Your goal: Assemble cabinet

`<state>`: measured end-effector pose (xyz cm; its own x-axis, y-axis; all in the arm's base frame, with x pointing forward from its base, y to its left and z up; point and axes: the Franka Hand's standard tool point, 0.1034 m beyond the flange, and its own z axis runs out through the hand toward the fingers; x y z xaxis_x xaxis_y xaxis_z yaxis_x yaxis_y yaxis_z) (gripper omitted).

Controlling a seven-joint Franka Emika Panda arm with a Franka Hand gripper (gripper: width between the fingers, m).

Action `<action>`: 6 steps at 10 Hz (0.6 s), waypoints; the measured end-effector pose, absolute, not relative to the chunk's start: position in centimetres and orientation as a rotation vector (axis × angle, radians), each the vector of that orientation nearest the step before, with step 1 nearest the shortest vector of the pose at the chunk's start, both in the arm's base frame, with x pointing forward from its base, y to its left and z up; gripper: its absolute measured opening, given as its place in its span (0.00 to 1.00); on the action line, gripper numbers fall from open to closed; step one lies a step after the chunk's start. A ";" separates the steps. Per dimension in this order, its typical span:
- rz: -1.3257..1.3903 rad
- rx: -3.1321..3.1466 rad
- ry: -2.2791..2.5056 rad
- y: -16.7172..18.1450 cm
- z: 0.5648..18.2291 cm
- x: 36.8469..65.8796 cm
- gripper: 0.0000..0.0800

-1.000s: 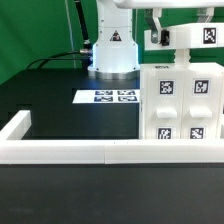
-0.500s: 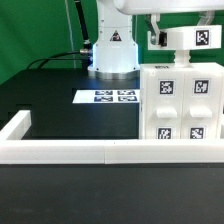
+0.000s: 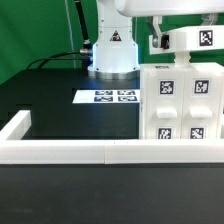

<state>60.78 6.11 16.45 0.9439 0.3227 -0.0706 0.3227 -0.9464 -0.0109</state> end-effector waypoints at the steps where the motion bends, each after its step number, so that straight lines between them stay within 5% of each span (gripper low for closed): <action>1: -0.116 3.097 0.513 6.1 16.2 60.7 0.70; 6: -0.096 3.095 0.510 6.0 15.0 60.8 0.70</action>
Offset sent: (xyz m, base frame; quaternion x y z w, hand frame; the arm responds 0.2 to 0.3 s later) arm -0.0005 0.0016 -0.0184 0.0074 0.0192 -0.0060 0.9998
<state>60.83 6.01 15.03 0.9453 0.3207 -0.0605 0.3208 -0.9471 -0.0069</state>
